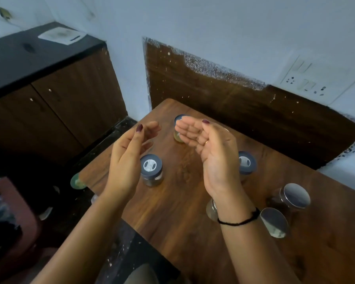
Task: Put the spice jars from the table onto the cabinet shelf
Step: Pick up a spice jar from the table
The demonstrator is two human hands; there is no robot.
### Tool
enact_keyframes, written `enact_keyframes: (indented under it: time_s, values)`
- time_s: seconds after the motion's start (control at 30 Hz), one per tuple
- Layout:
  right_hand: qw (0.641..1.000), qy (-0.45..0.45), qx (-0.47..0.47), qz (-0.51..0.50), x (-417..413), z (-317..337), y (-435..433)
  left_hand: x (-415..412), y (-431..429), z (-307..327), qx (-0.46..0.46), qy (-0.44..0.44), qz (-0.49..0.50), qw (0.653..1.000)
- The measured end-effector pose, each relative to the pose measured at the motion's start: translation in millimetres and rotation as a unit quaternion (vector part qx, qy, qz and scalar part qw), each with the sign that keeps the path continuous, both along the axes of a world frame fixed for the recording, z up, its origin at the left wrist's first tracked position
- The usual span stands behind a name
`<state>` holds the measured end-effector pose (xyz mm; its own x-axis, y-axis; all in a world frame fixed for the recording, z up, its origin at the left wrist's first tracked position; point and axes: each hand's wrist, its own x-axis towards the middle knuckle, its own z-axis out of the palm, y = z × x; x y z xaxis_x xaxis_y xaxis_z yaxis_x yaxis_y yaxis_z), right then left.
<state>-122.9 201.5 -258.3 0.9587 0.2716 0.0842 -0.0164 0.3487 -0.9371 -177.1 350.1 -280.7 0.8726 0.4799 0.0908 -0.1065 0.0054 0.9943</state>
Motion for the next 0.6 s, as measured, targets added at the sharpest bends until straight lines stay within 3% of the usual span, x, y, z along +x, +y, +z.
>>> enact_keyframes:
  time_s: [0.6]
  values:
    - [0.997, 0.046, -0.057, -0.016, 19.8, -33.0, 34.6, 35.8, 27.8, -42.3, -0.019, 0.025, -0.005, 0.999]
